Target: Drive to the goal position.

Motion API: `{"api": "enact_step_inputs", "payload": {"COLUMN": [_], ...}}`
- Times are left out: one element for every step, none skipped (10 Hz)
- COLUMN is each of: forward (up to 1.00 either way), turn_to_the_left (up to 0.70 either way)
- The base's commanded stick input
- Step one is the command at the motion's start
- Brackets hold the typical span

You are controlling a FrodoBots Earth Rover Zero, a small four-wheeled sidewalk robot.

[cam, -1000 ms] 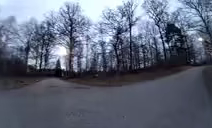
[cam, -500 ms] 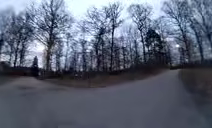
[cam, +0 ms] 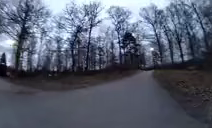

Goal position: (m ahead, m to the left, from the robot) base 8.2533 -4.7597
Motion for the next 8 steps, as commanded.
{"api": "enact_step_inputs", "payload": {"forward": [0.70, 0.70, 0.70, 0.70, 0.70, 0.70, 0.70, 0.70], "turn_to_the_left": [0.00, 0.00, 0.00, 0.00, 0.00, 0.00, 0.00, 0.00]}}
